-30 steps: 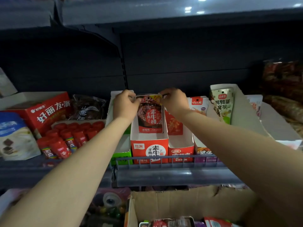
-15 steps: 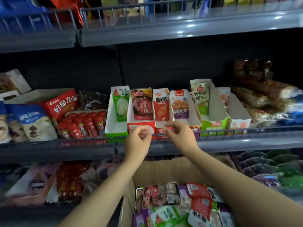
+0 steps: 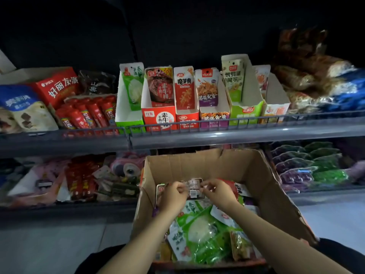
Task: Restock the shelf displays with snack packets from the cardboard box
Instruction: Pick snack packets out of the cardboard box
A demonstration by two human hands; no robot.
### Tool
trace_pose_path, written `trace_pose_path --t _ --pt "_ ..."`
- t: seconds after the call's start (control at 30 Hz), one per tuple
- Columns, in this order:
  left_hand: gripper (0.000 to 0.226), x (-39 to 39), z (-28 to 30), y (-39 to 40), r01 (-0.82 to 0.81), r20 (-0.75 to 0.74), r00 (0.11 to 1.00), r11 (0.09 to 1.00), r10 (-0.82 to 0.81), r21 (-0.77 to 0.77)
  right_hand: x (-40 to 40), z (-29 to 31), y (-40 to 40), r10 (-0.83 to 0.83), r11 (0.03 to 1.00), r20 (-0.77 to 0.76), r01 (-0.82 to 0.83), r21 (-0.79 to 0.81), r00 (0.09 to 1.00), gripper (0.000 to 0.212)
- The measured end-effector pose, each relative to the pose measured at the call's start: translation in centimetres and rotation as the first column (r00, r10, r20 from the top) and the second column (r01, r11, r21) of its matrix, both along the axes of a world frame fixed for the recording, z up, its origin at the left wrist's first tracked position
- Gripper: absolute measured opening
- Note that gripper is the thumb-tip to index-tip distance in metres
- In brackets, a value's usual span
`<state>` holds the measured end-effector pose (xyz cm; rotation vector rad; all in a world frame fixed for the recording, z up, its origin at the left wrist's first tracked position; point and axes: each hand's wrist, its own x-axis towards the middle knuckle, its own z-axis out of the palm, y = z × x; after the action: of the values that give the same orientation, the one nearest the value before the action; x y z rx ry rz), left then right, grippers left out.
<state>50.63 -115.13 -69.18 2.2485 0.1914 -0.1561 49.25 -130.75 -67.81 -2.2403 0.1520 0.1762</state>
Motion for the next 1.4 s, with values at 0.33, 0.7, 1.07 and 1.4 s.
trace_pose_path --t 0.33,0.7,1.07,1.4 --pt "0.029 -0.2 -2.9 1.6 0.155 -0.267 0.959 0.965 -0.096 0.210 -0.5 -5.5 -0.7 0.149 0.976 -0.327 -0.191 -0.102 0.933 0.039" --pt "0.029 0.3 -2.4 1.4 0.006 -0.405 0.914 1.000 -0.003 0.007 -1.0 -6.5 -0.2 0.074 0.997 -0.303 -0.076 0.003 0.950 0.035" --pt "0.015 0.8 4.9 1.5 -0.171 -0.292 0.956 0.863 0.029 -0.475 0.2 1.7 -0.3 -0.028 0.918 -0.076 0.056 0.392 0.997 0.016" --pt "0.006 3.7 14.8 3.9 -0.086 -0.101 0.995 0.747 0.026 -0.659 4.3 13.4 1.6 -0.076 0.951 0.298 -0.021 0.309 0.952 0.017"
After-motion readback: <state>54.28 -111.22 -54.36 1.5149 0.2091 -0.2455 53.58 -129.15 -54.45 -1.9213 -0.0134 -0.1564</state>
